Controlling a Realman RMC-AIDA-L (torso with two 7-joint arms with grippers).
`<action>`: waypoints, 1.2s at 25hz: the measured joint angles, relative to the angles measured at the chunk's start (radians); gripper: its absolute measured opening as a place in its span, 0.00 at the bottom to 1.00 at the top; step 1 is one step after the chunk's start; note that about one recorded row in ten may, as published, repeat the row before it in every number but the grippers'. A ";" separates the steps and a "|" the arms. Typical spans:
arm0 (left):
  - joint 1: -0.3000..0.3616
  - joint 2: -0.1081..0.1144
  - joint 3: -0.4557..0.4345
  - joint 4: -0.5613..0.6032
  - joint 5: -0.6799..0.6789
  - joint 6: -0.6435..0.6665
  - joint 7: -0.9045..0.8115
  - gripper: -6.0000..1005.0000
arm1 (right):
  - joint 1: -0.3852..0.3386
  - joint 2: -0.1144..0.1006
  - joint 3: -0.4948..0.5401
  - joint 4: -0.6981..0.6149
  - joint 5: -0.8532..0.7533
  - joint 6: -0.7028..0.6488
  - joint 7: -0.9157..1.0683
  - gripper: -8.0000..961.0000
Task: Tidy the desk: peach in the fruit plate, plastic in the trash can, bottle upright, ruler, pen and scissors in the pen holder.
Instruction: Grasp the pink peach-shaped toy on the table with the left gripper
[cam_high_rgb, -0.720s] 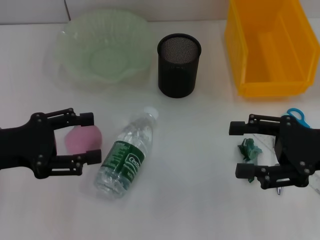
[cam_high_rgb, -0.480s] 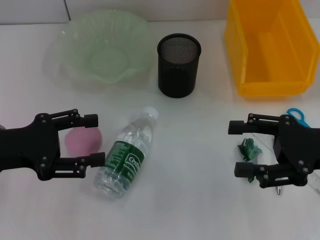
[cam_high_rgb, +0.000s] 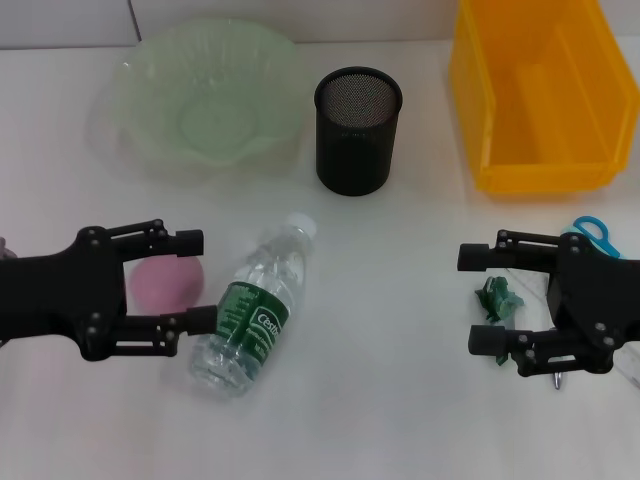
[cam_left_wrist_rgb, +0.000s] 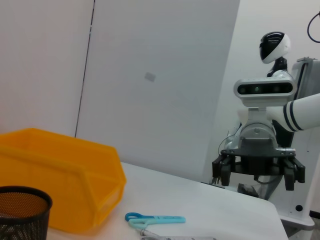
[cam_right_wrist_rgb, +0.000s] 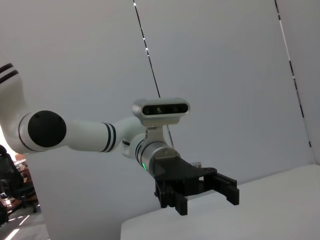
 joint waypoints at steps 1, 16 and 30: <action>0.000 0.000 0.000 0.000 0.000 0.000 0.000 0.85 | -0.001 0.000 0.001 0.000 0.000 0.004 0.000 0.85; -0.212 -0.002 0.005 0.205 0.474 -0.166 -0.344 0.84 | -0.082 -0.012 0.013 0.021 0.004 0.033 0.000 0.85; -0.235 -0.016 0.110 0.151 0.594 -0.370 -0.333 0.84 | -0.065 -0.019 0.008 0.054 0.004 0.079 -0.001 0.85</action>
